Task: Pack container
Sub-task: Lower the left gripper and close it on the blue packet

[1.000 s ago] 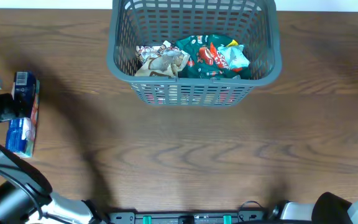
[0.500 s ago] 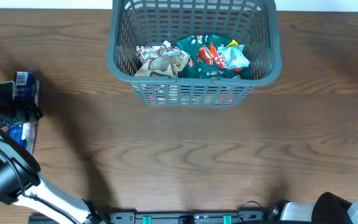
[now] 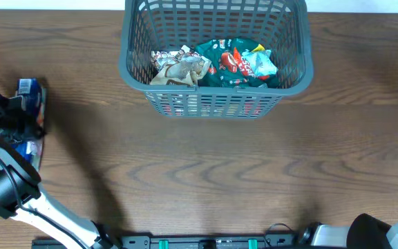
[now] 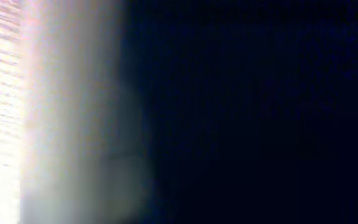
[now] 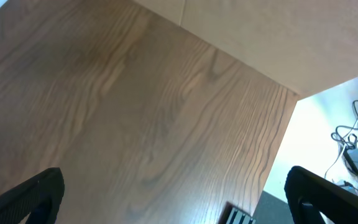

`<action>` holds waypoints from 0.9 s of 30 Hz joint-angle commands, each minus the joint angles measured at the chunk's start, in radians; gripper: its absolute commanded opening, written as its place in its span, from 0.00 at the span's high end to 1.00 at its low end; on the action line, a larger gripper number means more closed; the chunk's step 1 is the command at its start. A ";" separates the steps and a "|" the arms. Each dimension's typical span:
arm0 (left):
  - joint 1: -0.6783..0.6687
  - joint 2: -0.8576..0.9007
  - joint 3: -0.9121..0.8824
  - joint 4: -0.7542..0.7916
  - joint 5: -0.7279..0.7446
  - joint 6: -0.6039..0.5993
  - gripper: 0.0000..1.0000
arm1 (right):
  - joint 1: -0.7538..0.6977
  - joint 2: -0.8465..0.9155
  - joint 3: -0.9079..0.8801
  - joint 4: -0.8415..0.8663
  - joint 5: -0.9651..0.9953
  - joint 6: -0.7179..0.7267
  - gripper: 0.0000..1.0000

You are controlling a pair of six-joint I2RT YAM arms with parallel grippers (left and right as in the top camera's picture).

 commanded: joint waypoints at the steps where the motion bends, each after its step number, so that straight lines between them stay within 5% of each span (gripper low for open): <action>1: -0.002 0.027 -0.005 -0.002 0.011 -0.003 0.94 | -0.007 -0.010 0.000 -0.002 0.011 0.017 0.01; 10: -0.002 0.007 -0.002 -0.032 0.030 -0.008 0.94 | -0.007 -0.010 0.000 -0.002 0.011 0.017 0.01; 16: -0.002 -0.061 0.025 -0.045 0.049 -0.156 0.94 | -0.007 -0.010 0.000 -0.002 0.010 0.017 0.01; 27: -0.048 -0.321 0.048 -0.052 0.206 -0.237 0.94 | -0.007 -0.010 0.000 -0.001 0.011 0.017 0.01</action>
